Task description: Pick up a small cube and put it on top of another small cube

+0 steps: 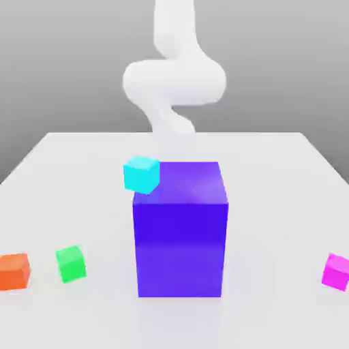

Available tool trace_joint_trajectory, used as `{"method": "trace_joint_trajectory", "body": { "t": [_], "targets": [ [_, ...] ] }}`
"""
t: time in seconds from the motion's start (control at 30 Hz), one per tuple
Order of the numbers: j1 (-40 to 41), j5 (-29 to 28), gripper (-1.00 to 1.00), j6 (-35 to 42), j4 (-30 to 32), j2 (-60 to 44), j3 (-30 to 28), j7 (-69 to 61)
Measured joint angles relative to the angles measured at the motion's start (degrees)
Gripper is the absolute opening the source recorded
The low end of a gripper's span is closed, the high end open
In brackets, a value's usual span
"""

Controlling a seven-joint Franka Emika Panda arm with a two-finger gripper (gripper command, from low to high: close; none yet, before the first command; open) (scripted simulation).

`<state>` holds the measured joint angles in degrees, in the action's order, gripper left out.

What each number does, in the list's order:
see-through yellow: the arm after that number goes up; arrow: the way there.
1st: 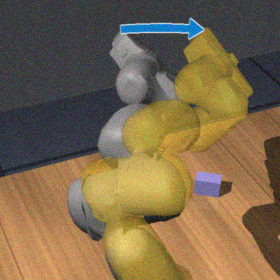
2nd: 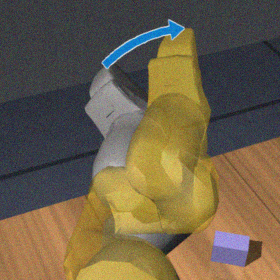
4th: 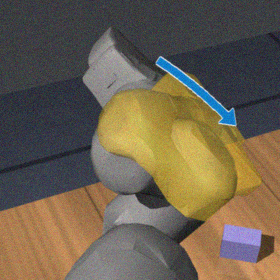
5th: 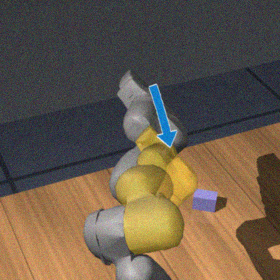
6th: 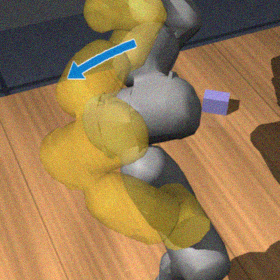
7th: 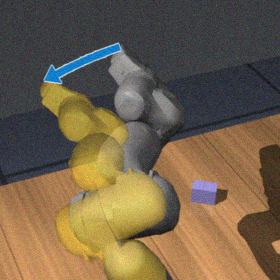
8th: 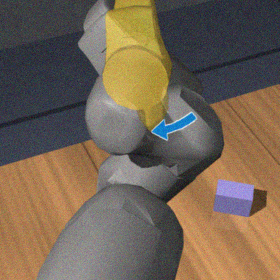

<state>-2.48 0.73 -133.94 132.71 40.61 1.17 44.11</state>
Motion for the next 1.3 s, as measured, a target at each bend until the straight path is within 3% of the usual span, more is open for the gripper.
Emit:
{"method": "trace_joint_trajectory", "body": {
  "t": [0.53,0.83,1.0,1.03,1.3],
  "targets": [
    [-13.82,-0.21,0.00,-13.89,5.94,-33.44,11.63,-7.56],
    [-23.94,-9.24,0.00,-21.33,9.13,-52.80,14.81,-5.39],
    [-28.54,-15.62,0.00,-28.22,7.71,-63.29,10.71,-1.22],
    [-29.49,-16.52,-1.00,-29.66,7.30,-65.14,9.57,-0.53],
    [-29.17,-16.05,-1.00,-28.96,7.54,-64.22,10.04,-0.89]
  ]
}}
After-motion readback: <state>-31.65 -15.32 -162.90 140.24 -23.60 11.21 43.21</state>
